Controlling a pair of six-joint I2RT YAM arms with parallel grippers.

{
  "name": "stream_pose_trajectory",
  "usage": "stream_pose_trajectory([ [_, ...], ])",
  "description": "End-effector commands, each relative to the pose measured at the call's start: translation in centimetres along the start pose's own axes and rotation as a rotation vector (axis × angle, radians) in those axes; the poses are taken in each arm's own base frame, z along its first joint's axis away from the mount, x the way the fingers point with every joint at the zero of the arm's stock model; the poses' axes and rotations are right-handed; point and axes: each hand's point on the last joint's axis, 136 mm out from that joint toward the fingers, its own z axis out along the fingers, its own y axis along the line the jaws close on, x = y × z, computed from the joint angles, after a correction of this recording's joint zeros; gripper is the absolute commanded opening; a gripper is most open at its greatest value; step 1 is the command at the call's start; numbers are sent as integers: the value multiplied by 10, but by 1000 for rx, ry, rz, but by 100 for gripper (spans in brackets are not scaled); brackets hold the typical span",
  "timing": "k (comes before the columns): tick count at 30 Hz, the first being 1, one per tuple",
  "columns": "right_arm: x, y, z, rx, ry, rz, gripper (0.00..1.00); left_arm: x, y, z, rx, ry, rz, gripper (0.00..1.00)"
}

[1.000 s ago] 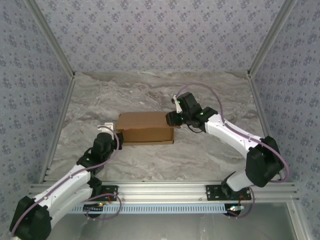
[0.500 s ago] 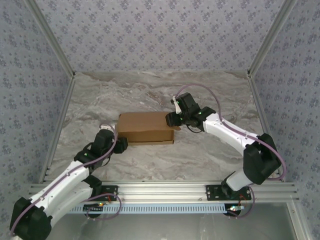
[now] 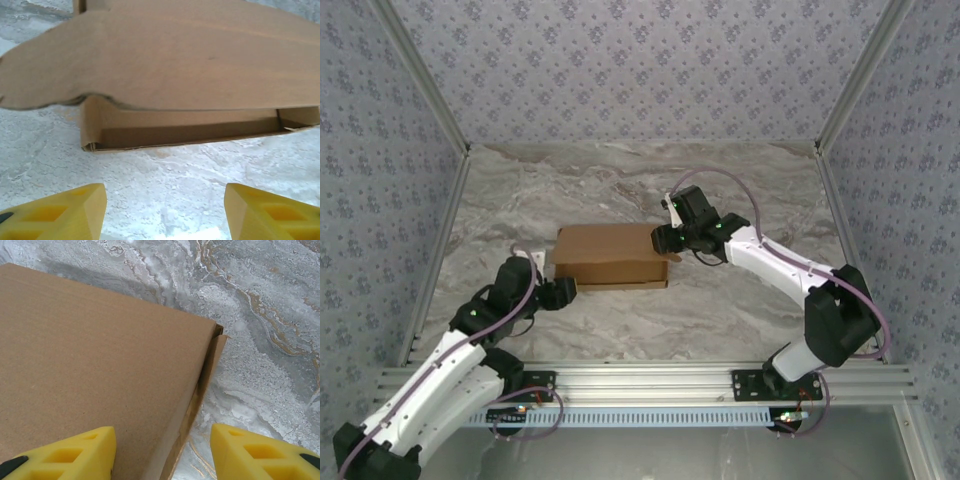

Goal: Fold the paper box

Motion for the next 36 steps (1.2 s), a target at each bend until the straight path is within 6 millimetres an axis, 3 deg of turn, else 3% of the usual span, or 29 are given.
stream_pose_trajectory([
  [1,2,-1,2,0,26,2,54,-12,-24,-25,91,-13,10,63],
  [5,3,-1,3,3,32,1,54,-31,-36,-50,121,-66,44,63],
  [9,2,-1,3,3,31,-3,54,-61,-26,-63,14,-162,54,64],
  [16,8,-5,5,19,48,-14,54,-108,0,-28,-146,-212,19,68],
  [19,12,-8,8,32,66,-21,54,-116,14,-7,-181,-185,-2,68],
  [24,20,-12,16,40,96,-24,54,-103,38,29,-248,-92,-15,68],
  [36,48,-18,42,31,170,-13,54,-42,71,72,-287,45,-49,68],
])
